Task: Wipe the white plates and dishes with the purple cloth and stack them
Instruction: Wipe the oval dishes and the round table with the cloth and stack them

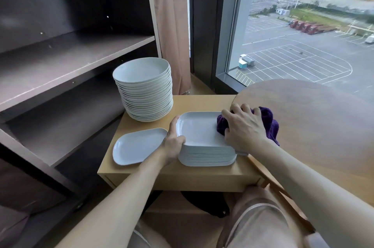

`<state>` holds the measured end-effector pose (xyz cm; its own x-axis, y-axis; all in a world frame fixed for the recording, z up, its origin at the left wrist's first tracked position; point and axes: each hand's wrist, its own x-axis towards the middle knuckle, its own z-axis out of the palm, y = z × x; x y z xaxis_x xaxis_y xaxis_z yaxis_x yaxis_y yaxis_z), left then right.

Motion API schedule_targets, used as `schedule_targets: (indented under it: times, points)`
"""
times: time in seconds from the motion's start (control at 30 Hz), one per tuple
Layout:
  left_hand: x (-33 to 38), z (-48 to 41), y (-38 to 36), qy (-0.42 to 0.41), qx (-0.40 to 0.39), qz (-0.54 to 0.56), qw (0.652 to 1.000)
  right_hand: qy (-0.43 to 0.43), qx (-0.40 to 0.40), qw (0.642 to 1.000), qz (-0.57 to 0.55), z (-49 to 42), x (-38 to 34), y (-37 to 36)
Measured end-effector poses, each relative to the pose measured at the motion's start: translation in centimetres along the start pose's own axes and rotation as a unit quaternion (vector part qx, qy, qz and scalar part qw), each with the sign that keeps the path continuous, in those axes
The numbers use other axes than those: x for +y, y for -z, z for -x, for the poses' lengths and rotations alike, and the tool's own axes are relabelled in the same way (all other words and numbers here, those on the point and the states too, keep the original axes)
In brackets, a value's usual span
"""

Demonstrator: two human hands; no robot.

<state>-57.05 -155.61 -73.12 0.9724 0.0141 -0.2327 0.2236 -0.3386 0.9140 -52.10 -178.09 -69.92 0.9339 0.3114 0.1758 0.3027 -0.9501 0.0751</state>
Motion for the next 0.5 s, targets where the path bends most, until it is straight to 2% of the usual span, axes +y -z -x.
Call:
schedule_targets:
  times: [0.5]
  points:
    - [-0.2, -0.3, 0.1, -0.017, -0.014, 0.090, 0.996, 0.097, -0.081, 0.986, -0.113, 0.1, -3.8, 0.9]
